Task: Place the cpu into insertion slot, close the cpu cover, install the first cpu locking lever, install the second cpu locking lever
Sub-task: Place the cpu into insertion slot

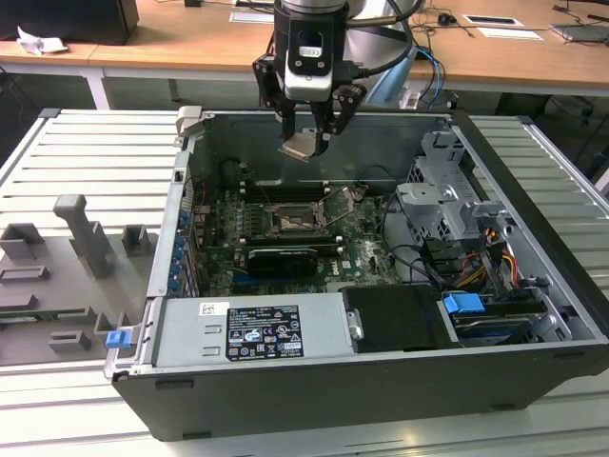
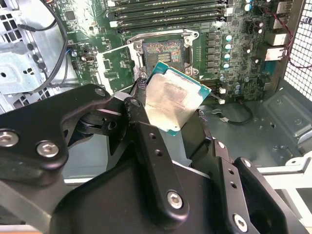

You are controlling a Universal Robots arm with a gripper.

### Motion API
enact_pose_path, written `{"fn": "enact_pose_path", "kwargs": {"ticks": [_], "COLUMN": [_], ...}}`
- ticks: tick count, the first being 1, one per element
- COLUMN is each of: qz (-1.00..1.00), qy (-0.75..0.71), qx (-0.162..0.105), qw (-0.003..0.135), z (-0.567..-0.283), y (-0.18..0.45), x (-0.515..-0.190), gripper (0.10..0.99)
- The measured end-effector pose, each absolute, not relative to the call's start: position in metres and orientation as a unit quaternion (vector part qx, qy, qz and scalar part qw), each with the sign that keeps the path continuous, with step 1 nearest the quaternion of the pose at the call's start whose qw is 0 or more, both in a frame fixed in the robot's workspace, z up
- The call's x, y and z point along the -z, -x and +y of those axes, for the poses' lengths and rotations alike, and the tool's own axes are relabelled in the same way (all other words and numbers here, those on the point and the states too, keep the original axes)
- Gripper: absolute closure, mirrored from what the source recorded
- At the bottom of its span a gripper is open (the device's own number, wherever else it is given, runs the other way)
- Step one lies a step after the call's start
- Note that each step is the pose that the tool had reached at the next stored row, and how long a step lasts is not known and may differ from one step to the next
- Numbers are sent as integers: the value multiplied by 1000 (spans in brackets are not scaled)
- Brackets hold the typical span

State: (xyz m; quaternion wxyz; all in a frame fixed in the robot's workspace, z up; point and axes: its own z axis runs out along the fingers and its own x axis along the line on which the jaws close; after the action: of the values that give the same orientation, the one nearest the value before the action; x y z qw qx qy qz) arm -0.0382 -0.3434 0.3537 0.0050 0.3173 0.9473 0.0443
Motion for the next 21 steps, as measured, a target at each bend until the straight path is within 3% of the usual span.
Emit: {"fn": "enact_pose_path", "kwargs": {"ticks": [21], "qz": [928], "qy": [-369], "qx": [-44], "qw": [7], "z": [-343], "y": [38], "x": [-353], "gripper": [553]}}
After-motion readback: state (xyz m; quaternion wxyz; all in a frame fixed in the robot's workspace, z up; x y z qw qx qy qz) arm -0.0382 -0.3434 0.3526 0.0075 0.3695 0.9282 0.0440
